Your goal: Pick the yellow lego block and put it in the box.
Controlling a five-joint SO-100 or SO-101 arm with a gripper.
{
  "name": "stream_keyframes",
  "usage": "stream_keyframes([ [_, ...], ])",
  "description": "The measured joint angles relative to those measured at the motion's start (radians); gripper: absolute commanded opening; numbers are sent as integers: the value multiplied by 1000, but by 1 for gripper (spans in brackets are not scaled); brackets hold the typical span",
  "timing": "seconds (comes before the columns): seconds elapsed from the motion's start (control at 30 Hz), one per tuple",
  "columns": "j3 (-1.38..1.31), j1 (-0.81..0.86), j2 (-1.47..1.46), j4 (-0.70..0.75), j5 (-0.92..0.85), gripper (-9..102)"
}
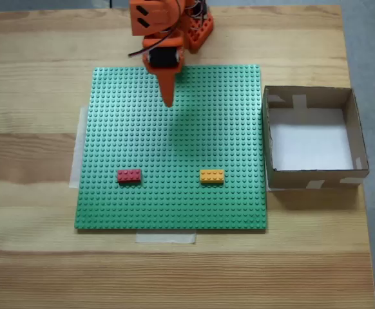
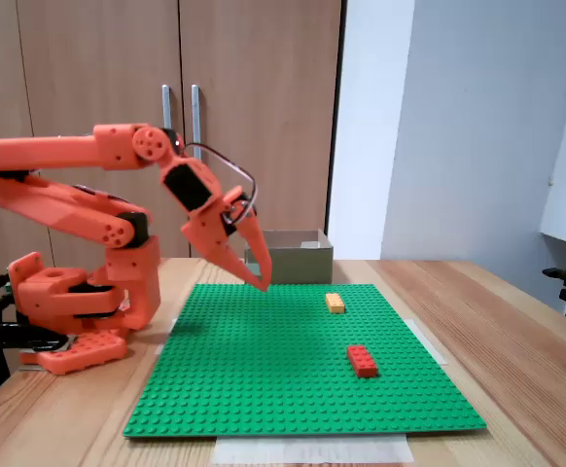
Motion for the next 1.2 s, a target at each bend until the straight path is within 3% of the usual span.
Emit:
stream_keyframes([
  [0.3,-279,-81,-334,91,48,1],
  [0.57,-526,-124,-607,176,58,9],
  [1.2,-986,-176,-1088,308,67,20],
])
